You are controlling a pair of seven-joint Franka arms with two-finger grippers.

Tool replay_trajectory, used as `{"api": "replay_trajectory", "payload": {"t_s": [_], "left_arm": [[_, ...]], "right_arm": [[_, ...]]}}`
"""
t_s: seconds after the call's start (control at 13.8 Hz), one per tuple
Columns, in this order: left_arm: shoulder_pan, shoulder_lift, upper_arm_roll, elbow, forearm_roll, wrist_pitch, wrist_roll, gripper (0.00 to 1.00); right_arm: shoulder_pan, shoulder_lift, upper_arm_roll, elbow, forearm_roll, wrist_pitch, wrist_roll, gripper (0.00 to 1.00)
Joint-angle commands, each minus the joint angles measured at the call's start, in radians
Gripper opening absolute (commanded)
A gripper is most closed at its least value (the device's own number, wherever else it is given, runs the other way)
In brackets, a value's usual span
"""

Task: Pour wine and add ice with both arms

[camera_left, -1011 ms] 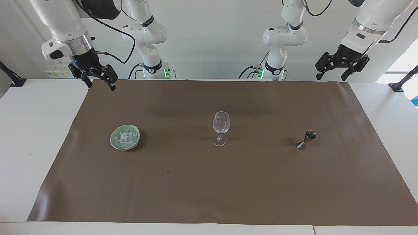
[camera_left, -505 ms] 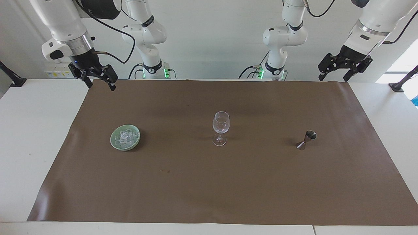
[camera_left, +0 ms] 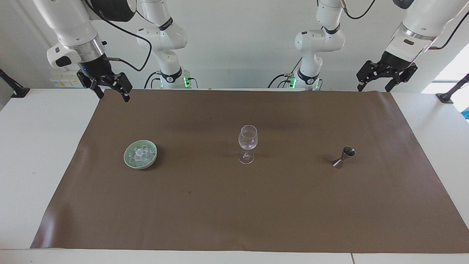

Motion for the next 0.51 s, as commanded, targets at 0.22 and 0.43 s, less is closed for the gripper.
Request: {"api": "replay_trajectory", "payload": {"t_s": [0.22,0.43], "left_arm": [[0.020,0.018,-0.001,-0.009,0.009,0.025,0.006,1.00],[0.046,0.087,-0.001,0.057,0.006,0.039,0.006,1.00]], "right_arm": [[-0.001,-0.019,0.005,-0.020,-0.005,-0.001,0.016,1.00],[-0.001,-0.019,0.005,-0.020,-0.005,-0.001,0.016,1.00]]}}
